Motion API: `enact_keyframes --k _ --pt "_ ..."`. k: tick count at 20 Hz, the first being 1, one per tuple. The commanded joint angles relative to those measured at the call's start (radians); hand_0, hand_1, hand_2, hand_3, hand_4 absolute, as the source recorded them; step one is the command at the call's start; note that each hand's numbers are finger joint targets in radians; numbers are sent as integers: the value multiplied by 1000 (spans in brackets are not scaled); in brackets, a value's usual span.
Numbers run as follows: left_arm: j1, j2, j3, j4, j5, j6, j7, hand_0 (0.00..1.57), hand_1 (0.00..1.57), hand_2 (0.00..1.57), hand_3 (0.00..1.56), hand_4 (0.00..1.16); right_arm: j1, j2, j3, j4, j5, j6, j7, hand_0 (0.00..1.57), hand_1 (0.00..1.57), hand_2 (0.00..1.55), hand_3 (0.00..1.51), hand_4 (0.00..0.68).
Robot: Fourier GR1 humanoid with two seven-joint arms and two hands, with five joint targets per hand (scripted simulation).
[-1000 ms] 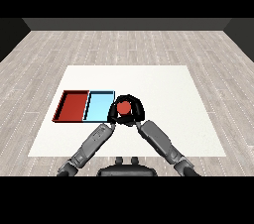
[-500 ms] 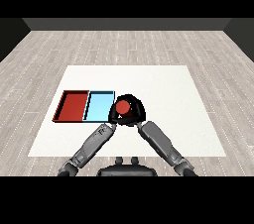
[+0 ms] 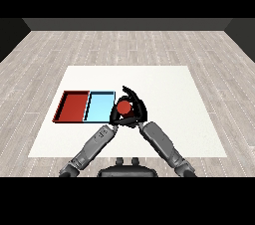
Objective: Pick the red can and put it in the red box
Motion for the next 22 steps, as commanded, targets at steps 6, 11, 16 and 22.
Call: enact_keyframes --k 6,11,16,22 --pt "64 -14 29 -13 -43 -59 12 1571 1571 1571 1478 1144 -19 -57 -152 -90 70 20 73 0 0 0 0 0" --pt "76 -2 98 73 20 -116 -79 1571 1571 1571 1491 1118 -10 -104 -218 -316 47 11 161 0 0 0 0 0" --pt "92 23 140 51 -9 -128 -71 1571 1571 1567 1465 1129 90 -159 -310 -404 32 43 170 0 0 0 0 0" --pt "115 163 182 -163 -63 -114 63 1571 1571 1571 1460 1121 215 -161 -416 -275 -42 130 18 0 0 0 0 0"
